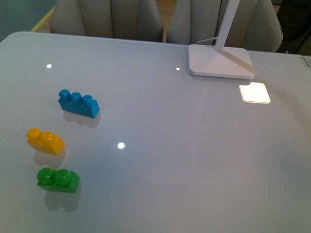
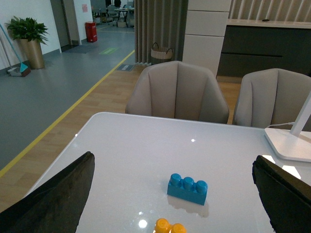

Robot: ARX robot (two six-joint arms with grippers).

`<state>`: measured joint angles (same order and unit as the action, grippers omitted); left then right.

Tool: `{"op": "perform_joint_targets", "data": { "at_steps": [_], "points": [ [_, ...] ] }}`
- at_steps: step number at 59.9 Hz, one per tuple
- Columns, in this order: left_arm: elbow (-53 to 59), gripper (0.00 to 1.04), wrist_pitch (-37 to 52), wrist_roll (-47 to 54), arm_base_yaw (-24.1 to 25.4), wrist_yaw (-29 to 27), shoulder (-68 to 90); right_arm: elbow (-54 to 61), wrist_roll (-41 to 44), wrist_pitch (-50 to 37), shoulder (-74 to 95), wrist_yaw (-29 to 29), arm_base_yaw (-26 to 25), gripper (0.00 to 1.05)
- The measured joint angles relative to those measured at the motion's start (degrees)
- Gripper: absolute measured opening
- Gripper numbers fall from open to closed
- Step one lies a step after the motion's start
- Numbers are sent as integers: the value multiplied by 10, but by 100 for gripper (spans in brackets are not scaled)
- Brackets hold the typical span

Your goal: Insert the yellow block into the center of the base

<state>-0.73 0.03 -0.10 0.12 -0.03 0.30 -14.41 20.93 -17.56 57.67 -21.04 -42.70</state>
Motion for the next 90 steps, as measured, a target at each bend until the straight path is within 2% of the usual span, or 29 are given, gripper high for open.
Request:
{"op": "perform_joint_targets", "data": {
  "at_steps": [6, 8, 13, 19, 35, 47, 90],
  "points": [
    [0, 97, 0, 0, 0, 0, 0, -51, 88, -125, 228, -46, -69, 96],
    [0, 97, 0, 0, 0, 0, 0, -75, 104, -140, 292, -51, -81, 96],
    [0, 97, 0, 0, 0, 0, 0, -149, 114, -155, 442, -51, -95, 96],
    [0, 97, 0, 0, 0, 0, 0, -228, 82, -159, 548, -47, -83, 96],
    [0, 97, 0, 0, 0, 0, 0, -344, 32, -153, 657, -52, -31, 96],
    [0, 97, 0, 0, 0, 0, 0, -399, 13, -147, 715, -58, -23, 96],
    [0, 97, 0, 0, 0, 0, 0, -422, -4, -211, 823, -66, -21, 96]
  ]
}}
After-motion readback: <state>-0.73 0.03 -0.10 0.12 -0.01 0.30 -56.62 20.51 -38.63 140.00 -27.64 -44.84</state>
